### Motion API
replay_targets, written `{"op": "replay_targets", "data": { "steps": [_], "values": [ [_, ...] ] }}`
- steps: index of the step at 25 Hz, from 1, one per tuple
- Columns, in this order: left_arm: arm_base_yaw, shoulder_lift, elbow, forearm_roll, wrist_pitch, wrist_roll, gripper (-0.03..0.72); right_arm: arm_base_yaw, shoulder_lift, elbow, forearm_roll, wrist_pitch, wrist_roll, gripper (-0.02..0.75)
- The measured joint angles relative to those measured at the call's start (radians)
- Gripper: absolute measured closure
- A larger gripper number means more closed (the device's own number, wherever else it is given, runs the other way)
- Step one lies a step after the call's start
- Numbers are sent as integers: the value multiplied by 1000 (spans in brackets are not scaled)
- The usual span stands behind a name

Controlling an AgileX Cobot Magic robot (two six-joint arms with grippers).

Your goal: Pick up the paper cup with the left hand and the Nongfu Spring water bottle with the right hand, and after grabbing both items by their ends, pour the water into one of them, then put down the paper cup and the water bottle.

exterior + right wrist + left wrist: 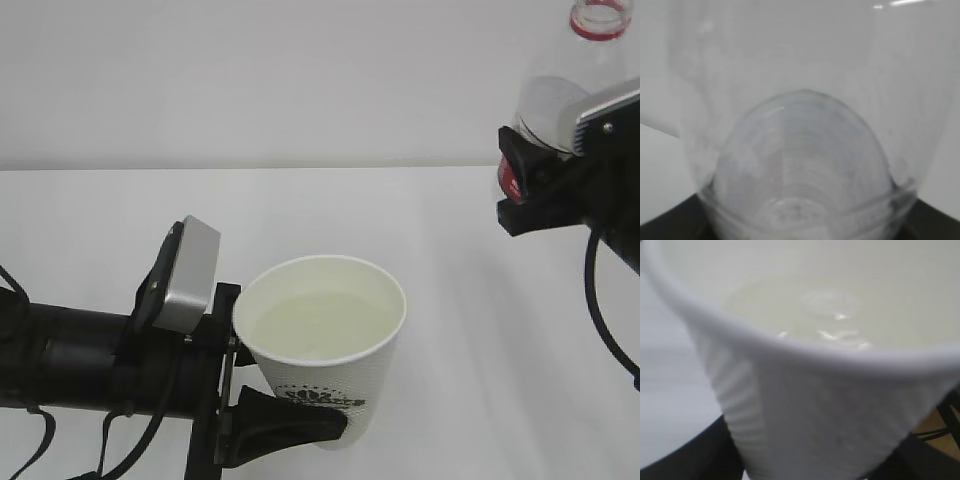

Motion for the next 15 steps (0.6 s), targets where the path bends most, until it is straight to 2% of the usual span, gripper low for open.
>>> {"op": "replay_targets", "data": {
  "steps": [5, 15],
  "values": [
    [0, 0, 0, -2, 0, 0, 229, 0, 0, 101, 66, -99, 10, 287],
    [0, 2, 0, -30, 2, 0, 229, 0, 0, 176, 107, -125, 98, 287]
  ]
}}
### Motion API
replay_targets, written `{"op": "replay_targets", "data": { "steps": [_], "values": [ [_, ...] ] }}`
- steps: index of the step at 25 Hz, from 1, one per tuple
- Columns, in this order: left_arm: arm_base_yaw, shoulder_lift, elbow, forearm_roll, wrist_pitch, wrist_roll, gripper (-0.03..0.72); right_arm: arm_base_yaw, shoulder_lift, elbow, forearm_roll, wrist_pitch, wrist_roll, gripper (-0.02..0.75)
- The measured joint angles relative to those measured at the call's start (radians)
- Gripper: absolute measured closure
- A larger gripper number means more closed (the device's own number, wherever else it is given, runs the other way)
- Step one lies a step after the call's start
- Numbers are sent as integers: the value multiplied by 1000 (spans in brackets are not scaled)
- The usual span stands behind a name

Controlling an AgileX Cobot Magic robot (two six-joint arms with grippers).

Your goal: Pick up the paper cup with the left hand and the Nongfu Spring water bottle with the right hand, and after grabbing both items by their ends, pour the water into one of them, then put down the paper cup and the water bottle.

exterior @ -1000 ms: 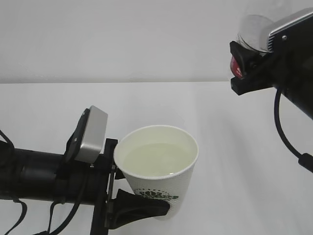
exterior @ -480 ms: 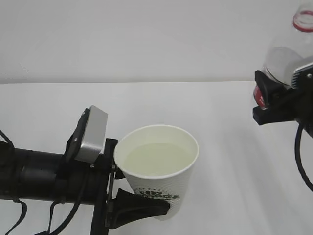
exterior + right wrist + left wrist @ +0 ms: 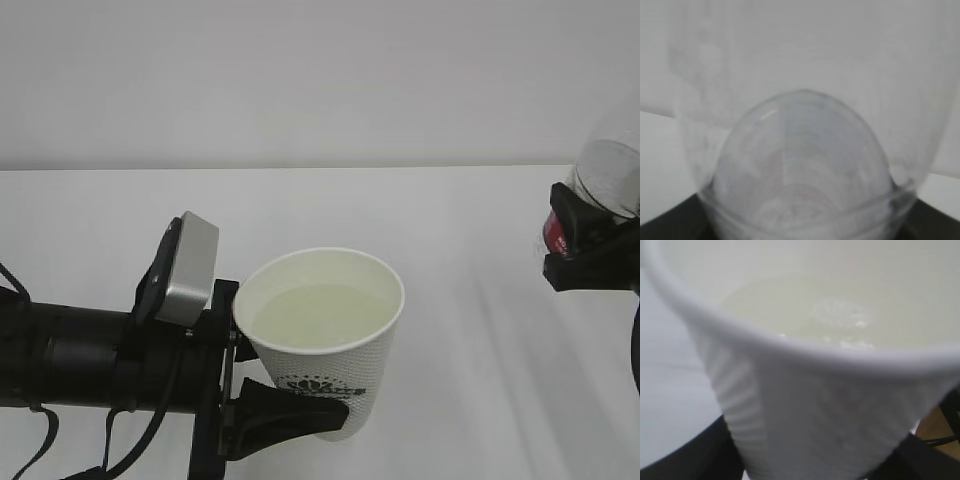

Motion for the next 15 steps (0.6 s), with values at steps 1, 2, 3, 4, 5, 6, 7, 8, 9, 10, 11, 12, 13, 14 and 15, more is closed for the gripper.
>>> {"op": "replay_targets", "data": {
  "steps": [1, 2, 3, 4, 5, 6, 7, 8, 9, 10, 11, 12, 13, 14, 15],
  "values": [
    [0, 0, 0, -1, 0, 0, 229, 0, 0, 0, 3, 0, 5, 287],
    [0, 0, 0, -1, 0, 0, 229, 0, 0, 0, 2, 0, 12, 287],
    [0, 0, 0, -2, 0, 0, 229, 0, 0, 0, 2, 0, 17, 287],
    [0, 0, 0, -2, 0, 0, 229, 0, 0, 0, 2, 0, 23, 287],
    [0, 0, 0, -2, 0, 0, 229, 0, 0, 0, 2, 0, 27, 287],
    [0, 0, 0, -2, 0, 0, 229, 0, 0, 0, 2, 0, 29, 287],
    [0, 0, 0, -2, 0, 0, 229, 0, 0, 0, 2, 0, 31, 287],
    [0, 0, 0, -2, 0, 0, 229, 0, 8, 0, 2, 0, 33, 287],
    [0, 0, 0, -2, 0, 0, 229, 0, 17, 0, 2, 0, 34, 287],
    [0, 0, 0, -2, 0, 0, 229, 0, 31, 0, 2, 0, 35, 287],
    [0, 0, 0, -2, 0, 0, 229, 0, 46, 0, 2, 0, 37, 287],
    [0, 0, 0, -2, 0, 0, 229, 0, 58, 0, 2, -2, 45, 287],
    [0, 0, 0, -2, 0, 0, 229, 0, 72, 0, 2, -8, 52, 287],
    [0, 0, 0, -3, 0, 0, 229, 0, 85, 0, 2, -13, 60, 287],
    [0, 0, 0, -5, 0, 0, 229, 0, 96, 0, 2, -14, 68, 287]
  ]
}}
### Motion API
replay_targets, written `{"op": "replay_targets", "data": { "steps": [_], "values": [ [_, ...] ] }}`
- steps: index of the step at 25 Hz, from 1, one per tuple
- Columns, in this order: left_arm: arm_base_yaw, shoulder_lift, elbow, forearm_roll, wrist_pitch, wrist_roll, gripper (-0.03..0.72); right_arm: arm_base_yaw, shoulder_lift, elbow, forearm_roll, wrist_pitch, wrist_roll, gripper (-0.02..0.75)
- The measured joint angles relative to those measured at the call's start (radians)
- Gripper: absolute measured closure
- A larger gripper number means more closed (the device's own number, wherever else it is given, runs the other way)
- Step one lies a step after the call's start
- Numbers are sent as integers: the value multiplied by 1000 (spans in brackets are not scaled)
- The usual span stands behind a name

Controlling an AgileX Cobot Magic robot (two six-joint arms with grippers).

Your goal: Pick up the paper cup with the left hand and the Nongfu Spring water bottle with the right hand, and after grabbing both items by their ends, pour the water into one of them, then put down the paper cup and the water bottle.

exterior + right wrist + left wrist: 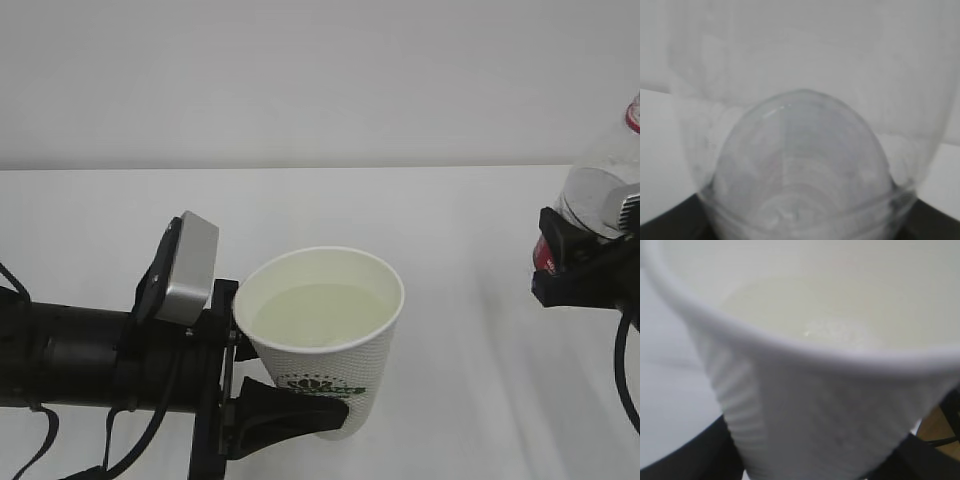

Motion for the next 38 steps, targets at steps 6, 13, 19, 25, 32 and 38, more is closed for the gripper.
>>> {"op": "replay_targets", "data": {
  "steps": [6, 13, 19, 25, 32, 38],
  "values": [
    [0, 0, 0, 0, 0, 0, 229, -43, 19, 0, -2, -26, 18, 287],
    [0, 0, 0, -2, 4, 0, 229, -144, 19, 0, -33, -26, 33, 287],
    [0, 0, 0, -8, 5, 0, 229, -240, 19, 0, -47, -26, 34, 287],
    [0, 0, 0, -16, 5, 0, 229, -274, 19, 0, -26, -26, 6, 287],
    [0, 0, 0, -40, 7, 0, 229, -277, 19, 0, -16, -26, 9, 287],
    [0, 0, 0, -42, 7, 0, 229, -279, 19, -2, -194, -26, 123, 287]
  ]
}}
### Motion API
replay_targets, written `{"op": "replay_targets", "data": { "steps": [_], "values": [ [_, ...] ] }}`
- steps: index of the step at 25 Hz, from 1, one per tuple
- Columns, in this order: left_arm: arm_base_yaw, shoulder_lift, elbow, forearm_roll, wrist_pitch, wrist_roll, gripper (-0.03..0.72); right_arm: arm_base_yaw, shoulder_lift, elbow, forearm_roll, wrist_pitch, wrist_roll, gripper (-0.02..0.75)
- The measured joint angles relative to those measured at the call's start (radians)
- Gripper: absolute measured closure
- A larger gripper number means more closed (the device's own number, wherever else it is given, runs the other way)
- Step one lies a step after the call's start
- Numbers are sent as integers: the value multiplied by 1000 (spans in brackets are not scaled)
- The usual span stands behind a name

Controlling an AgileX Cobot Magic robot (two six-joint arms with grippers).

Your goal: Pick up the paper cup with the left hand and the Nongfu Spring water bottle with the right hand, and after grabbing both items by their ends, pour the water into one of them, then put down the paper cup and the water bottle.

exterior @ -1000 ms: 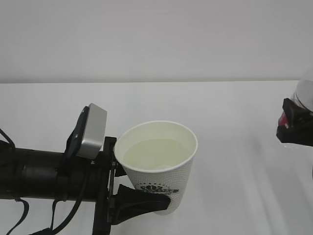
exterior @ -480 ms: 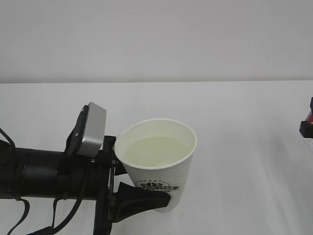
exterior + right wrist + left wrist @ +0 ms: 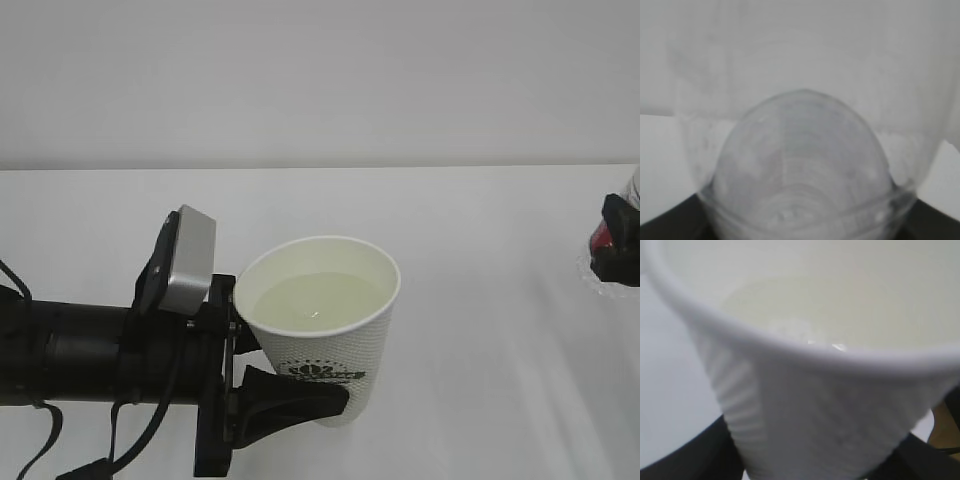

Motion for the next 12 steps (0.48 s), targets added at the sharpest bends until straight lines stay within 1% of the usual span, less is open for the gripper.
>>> {"op": "replay_targets", "data": {
  "steps": [2, 4, 12],
  "values": [
    [0, 0, 0, 0, 0, 0, 229, 0, 0, -9, -35, 0, 18, 287],
    [0, 0, 0, 0, 0, 0, 229, 0, 0, -14, -47, 0, 24, 287],
    [0, 0, 0, 0, 0, 0, 229, 0, 34, -41, -49, 0, 27, 287]
  ]
}}
